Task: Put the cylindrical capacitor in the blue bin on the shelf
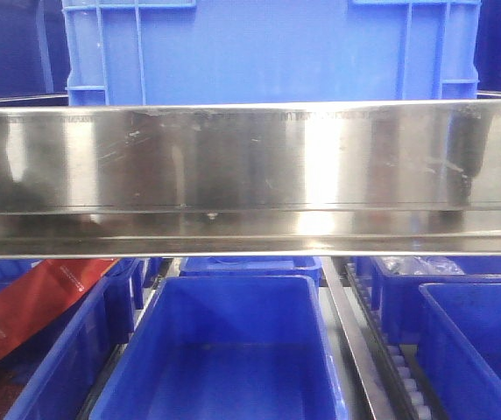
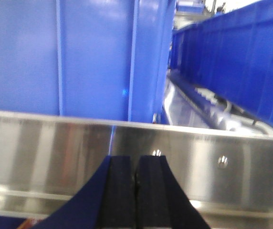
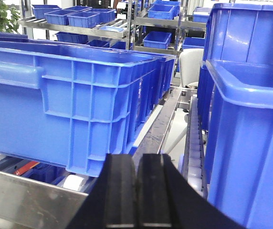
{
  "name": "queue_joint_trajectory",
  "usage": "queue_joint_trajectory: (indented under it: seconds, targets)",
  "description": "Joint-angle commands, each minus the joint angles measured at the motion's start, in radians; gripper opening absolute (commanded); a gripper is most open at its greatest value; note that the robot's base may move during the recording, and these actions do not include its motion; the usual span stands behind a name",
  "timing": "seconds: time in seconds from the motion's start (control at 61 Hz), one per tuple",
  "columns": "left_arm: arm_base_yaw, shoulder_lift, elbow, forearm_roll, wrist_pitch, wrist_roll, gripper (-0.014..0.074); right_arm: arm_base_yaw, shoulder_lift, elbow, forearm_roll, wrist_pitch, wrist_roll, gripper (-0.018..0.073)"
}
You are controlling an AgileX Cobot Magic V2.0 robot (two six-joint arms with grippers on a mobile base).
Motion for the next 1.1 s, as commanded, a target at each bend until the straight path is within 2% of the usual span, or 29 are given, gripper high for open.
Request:
queue_joint_trajectory:
  seconds: [0.0, 0.934, 1.081]
  targets:
    - [-0.002, -0.006, 0.001, -0.007, -0.039, -0.006, -0.0102, -0.003, -0.005, 0.003, -0.007, -0.022, -0.002, -0.0114]
    - [-0.002, -0.006, 0.001, -0.007, -0.039, -0.006, -0.0102, -0.003, -0.005, 0.007, -0.007, -0.024, -0.002, -0.0114]
    - [-0.002, -0.006, 0.001, -0.007, -0.039, -0.006, -0.0102, -0.070, -0.005, 0.042, 0.003, -0.087, -0.002, -0.0114]
